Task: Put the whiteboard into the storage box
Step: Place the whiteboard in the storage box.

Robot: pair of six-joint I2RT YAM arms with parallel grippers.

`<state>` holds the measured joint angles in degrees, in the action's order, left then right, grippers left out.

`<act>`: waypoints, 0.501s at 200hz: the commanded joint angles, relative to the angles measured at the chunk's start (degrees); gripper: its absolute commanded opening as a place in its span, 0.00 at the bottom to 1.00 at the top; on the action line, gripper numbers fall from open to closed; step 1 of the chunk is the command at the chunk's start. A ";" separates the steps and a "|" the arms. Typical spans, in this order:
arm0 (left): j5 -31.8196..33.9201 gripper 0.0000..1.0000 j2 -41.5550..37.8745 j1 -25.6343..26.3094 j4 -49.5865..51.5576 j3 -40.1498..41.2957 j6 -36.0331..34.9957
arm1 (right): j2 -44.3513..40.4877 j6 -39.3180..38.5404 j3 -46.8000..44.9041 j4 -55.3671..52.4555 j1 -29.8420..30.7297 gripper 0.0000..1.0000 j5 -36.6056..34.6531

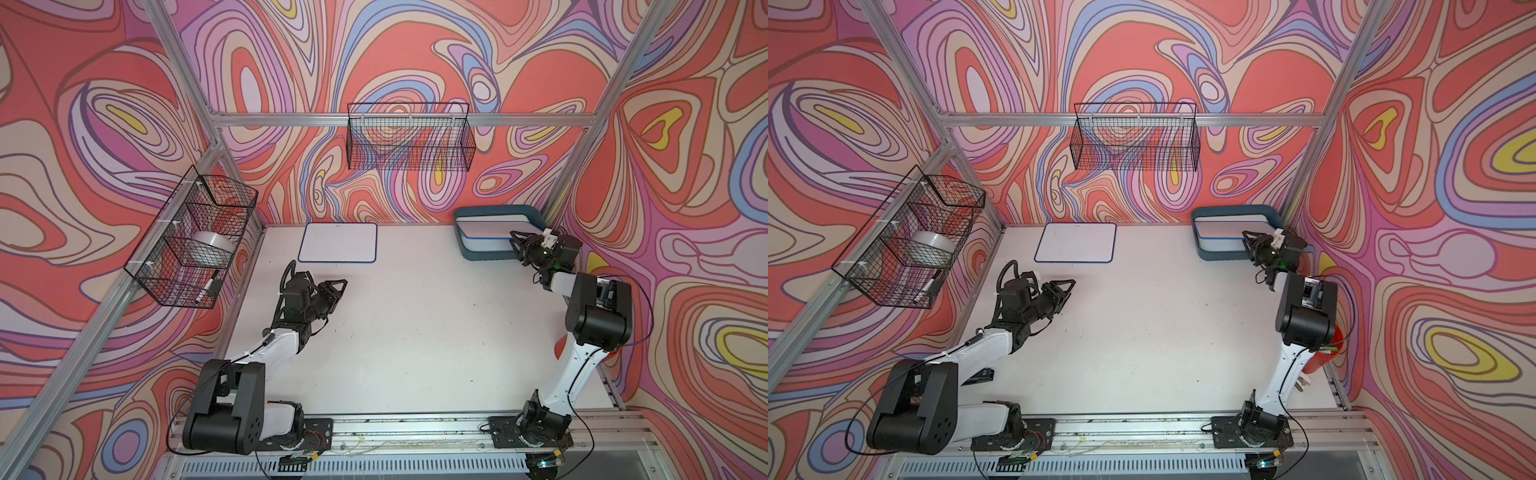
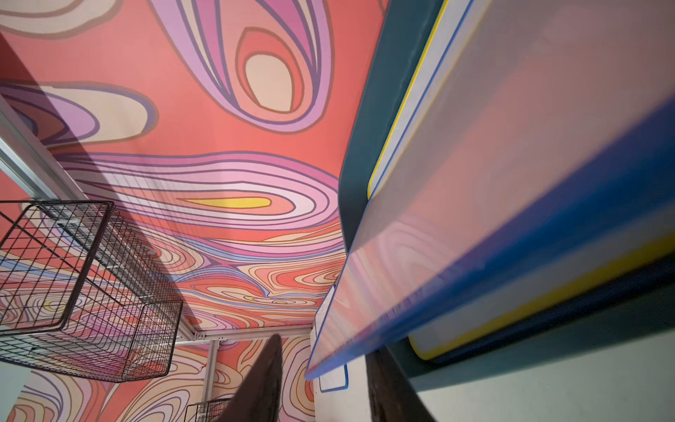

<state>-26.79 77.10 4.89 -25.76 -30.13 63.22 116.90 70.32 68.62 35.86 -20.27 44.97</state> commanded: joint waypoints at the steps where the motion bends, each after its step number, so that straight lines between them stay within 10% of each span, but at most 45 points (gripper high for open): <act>1: -3.03 0.47 2.71 -0.22 -0.34 -2.46 -1.98 | -2.17 -1.77 0.45 0.26 -0.03 0.40 1.90; 100: -6.14 0.47 6.13 -0.01 2.86 -6.49 -4.14 | -12.53 -6.36 -2.02 -6.05 0.02 0.41 2.22</act>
<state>-31.90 83.35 4.89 -24.91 -34.94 61.10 107.11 66.76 68.40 32.05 -20.27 46.98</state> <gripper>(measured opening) 0.467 0.413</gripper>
